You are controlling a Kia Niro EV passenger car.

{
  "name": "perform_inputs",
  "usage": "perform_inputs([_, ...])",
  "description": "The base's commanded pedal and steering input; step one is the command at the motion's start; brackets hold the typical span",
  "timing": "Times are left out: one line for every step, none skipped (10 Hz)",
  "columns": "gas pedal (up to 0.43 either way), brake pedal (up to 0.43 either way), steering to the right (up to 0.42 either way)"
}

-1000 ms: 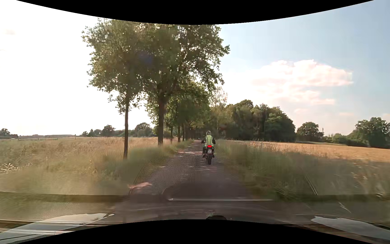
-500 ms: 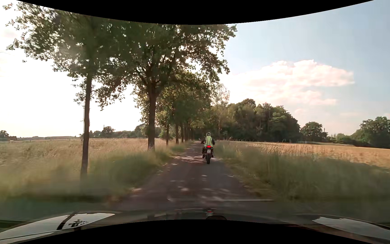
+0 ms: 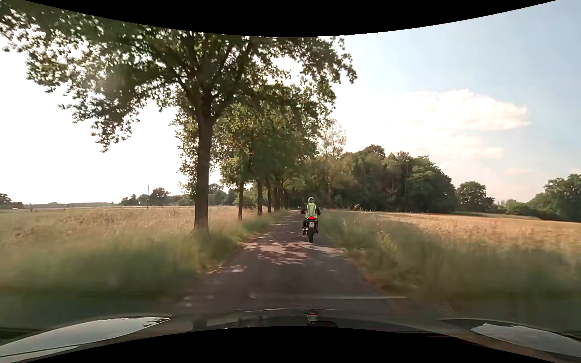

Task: Follow the waypoints while adhering to traffic rules and regulations

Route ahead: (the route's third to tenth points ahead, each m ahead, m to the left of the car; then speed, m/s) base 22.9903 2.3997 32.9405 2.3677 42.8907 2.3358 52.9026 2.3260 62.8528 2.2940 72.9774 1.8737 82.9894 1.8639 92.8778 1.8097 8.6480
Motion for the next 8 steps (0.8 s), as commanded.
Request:
perform_inputs([0.24,0.0,0.0])
perform_inputs([0.24,0.0,0.0])
perform_inputs([0.24,0.0,0.0])
perform_inputs([0.248,0.0,0.001])
perform_inputs([0.248,0.0,0.001])
perform_inputs([0.248,0.0,0.0])
perform_inputs([0.248,0.0,0.0])
perform_inputs([0.248,0.0,0.0])
